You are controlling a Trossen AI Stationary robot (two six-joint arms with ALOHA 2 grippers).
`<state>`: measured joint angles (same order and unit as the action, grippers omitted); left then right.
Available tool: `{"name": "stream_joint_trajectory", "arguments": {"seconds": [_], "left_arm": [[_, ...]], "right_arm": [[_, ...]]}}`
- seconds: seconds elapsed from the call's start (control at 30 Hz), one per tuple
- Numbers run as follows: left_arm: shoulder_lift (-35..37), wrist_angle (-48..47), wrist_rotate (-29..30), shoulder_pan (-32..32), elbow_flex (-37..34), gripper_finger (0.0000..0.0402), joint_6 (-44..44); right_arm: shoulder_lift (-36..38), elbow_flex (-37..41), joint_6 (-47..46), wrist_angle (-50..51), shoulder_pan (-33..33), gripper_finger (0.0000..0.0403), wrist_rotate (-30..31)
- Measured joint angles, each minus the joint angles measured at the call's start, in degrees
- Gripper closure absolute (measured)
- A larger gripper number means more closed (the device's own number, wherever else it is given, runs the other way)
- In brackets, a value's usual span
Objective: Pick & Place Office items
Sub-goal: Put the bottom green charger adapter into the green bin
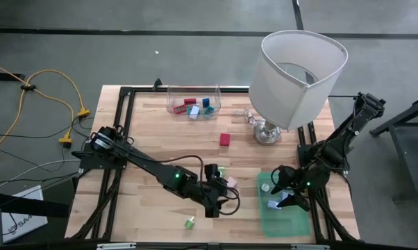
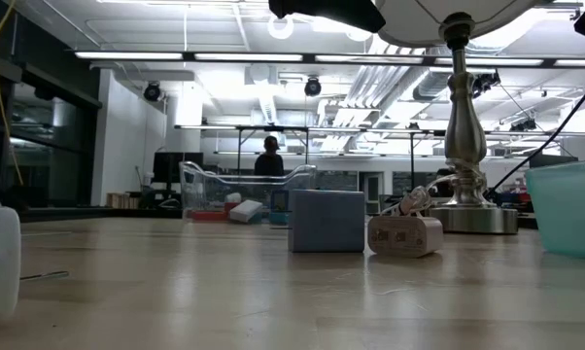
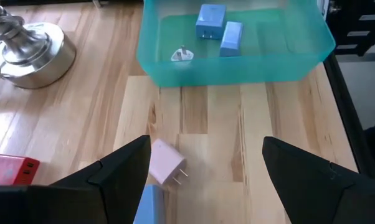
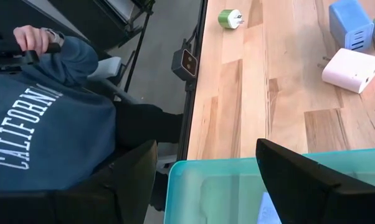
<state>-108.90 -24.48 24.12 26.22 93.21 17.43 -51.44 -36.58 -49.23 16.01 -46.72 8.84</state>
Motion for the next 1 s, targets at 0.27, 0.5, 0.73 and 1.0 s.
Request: {"name": "stream_joint_trajectory", "arguments": {"seconds": [0.27,0.5,0.73,1.0], "left_arm": [[0.0,-1.45,-0.2,0.42,0.0,0.0102,-0.39],[0.0,-1.66,-0.17,0.9,0.0,0.0102,-0.79],[0.76,-4.09,-0.13,3.59,0.0,0.0102,-2.41],[4.49,-17.19,0.67,7.89,0.0,0.0102,12.75]], "right_arm": [[-0.02,0.0,0.0,0.0,0.0,0.0142,0.0],[-0.02,0.0,0.0,0.0,0.0,0.0142,0.0],[-0.02,0.0,0.0,0.02,0.0,0.0142,0.0],[-0.02,0.0,0.0,-0.01,0.0,0.0142,-0.02]]}}
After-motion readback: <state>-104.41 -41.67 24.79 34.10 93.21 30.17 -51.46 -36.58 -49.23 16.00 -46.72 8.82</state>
